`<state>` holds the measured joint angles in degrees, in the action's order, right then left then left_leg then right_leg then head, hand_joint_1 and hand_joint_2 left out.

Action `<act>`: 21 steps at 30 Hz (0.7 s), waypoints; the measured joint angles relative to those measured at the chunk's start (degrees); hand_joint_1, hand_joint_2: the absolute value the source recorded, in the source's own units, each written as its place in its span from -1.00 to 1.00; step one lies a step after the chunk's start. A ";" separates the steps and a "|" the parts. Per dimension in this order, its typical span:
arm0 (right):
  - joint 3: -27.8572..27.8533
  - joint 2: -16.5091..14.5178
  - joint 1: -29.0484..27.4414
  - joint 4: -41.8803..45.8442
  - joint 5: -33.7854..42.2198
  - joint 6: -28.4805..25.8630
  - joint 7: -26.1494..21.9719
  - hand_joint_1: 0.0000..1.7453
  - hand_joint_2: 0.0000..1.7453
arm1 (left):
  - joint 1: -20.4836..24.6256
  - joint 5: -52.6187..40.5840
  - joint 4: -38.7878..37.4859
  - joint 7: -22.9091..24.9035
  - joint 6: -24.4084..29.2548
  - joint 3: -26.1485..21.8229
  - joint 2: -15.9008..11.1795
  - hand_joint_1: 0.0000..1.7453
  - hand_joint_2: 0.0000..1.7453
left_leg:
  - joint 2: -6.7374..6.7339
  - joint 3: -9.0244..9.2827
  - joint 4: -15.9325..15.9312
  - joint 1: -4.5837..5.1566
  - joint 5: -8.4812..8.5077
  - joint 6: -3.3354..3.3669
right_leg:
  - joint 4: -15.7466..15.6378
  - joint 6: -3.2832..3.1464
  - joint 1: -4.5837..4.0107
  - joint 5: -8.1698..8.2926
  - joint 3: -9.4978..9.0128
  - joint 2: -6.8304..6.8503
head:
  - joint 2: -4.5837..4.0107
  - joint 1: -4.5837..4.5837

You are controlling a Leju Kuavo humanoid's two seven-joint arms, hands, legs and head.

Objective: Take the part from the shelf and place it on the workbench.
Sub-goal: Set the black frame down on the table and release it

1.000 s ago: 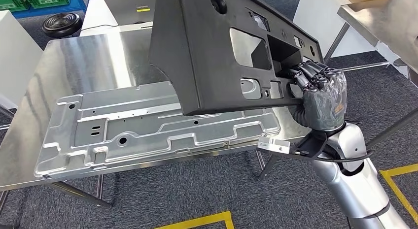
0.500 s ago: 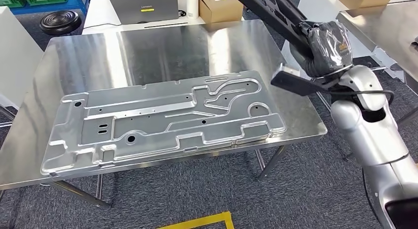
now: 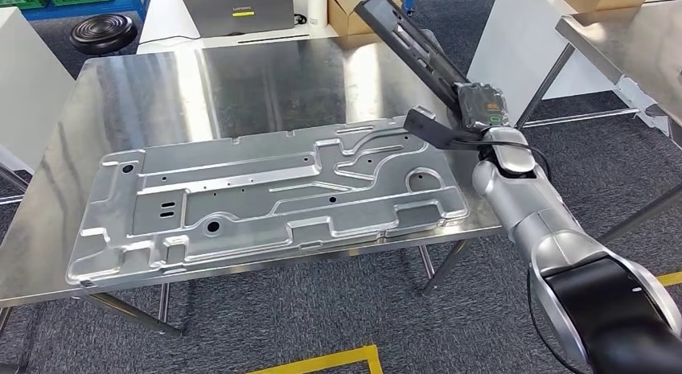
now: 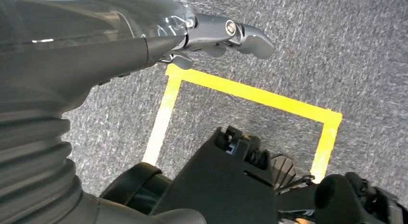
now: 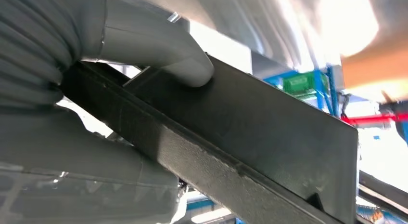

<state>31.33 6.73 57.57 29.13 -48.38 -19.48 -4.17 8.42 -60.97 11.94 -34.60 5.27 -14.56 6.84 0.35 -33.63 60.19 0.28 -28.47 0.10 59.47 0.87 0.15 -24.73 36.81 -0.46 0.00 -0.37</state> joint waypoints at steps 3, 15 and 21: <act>0.62 -2.20 0.17 -3.92 -2.01 -0.69 0.90 0.94 1.00 | 0.00 0.05 0.03 -0.47 -0.21 0.45 -0.58 -1.00 1.00 | -0.03 -0.01 -0.08 -0.01 0.00 -0.01 | 0.00 -0.03 0.00 -0.02 0.05 -0.01 | 0.00 -0.03; 6.41 -11.81 0.96 -8.80 -12.19 0.19 -0.12 0.94 1.00 | 0.26 1.47 0.25 -2.69 0.88 1.34 -1.32 -1.00 1.00 | -0.15 0.00 -0.15 -0.08 0.04 -0.07 | 0.02 -0.08 -0.07 -0.05 0.13 -0.11 | 0.00 -0.07; 9.27 -16.01 0.83 -9.23 -14.85 0.11 -3.26 0.94 1.00 | 0.76 1.66 0.42 -3.60 0.38 2.26 -0.86 -1.00 1.00 | -0.15 -0.01 -0.15 -0.06 0.04 -0.07 | 0.02 -0.09 -0.07 -0.06 0.14 -0.11 | 0.00 -0.03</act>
<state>40.60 -9.28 58.39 19.90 -63.23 -19.37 -7.43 9.18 -59.31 12.35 -38.20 5.66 -12.30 5.97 0.20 -33.64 60.04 0.21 -28.43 0.03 59.49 0.79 0.08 -24.78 36.95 -0.57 0.00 -0.40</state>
